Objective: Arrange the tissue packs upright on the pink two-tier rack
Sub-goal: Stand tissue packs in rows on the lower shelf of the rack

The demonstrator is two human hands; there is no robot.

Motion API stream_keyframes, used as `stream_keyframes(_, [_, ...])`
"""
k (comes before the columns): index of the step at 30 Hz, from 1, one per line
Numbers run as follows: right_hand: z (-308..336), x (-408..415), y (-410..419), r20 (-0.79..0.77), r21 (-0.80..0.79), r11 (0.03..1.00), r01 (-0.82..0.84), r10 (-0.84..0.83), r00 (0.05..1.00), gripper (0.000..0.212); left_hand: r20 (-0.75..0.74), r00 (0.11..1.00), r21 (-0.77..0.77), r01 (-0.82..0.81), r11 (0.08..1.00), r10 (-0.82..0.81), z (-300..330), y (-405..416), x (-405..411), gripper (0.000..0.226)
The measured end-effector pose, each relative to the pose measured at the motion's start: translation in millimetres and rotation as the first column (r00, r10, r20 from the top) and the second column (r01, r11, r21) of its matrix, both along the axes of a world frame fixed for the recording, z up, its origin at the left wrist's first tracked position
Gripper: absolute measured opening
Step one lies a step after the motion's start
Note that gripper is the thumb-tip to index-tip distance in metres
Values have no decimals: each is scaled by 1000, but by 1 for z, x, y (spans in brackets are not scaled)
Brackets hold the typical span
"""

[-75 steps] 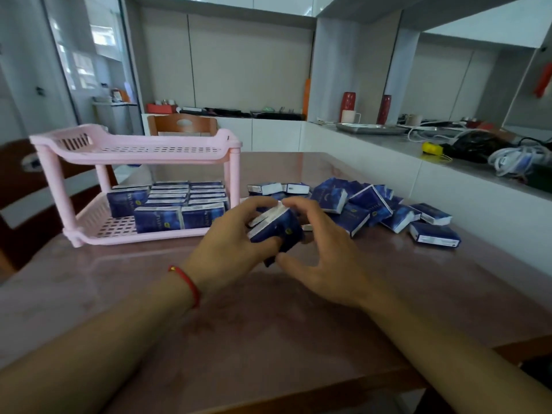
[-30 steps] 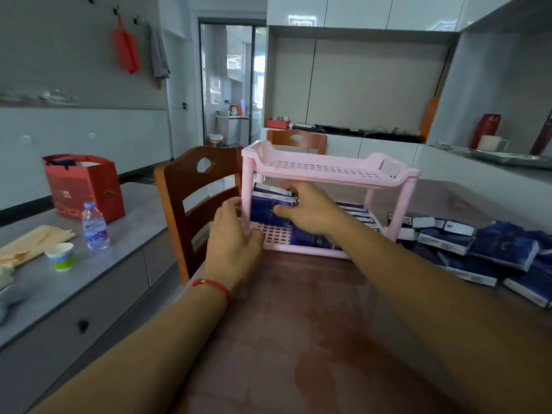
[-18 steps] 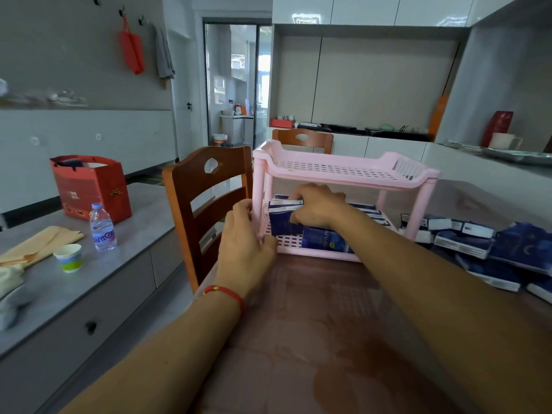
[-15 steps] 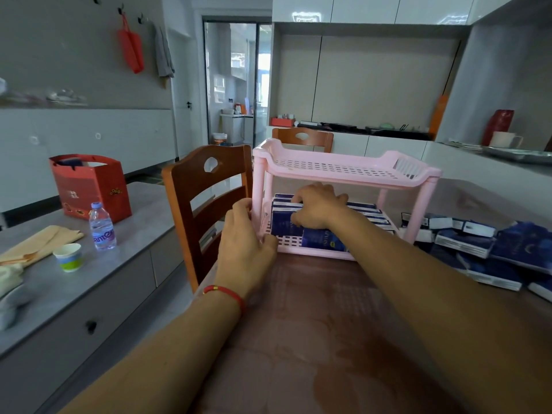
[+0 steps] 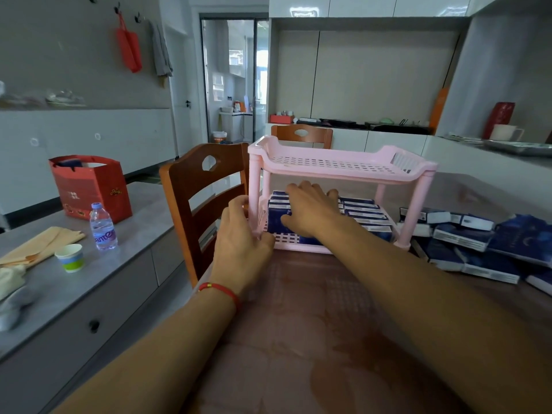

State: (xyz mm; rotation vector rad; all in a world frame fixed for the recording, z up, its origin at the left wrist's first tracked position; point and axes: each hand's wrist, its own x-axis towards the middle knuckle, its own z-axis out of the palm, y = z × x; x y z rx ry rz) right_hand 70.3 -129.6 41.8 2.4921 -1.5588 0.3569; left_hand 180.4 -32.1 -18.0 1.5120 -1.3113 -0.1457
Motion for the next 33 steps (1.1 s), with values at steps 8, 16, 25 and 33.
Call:
stream_keyframes(8, [-16,-71,56,87,-168,915,-366,384,919,52,58,994,-22,-94,995,95,4,9,-2,78])
stream_keyframes(16, [-31,-230,81,-257,-395,822,-411,331,908,33,431,892,-156,225,962,-139,19,52,-66,65])
stream_keyframes(25, [-40,-362,36,221,-411,891,193,-109,969,39,744,541,95,496,863,-392,26,22,-185,57])
stream_keyframes(33, [-43,-375,20,103,-382,886,263,-242,965,55,640,615,81,541,837,-460,10,-8,-225,51])
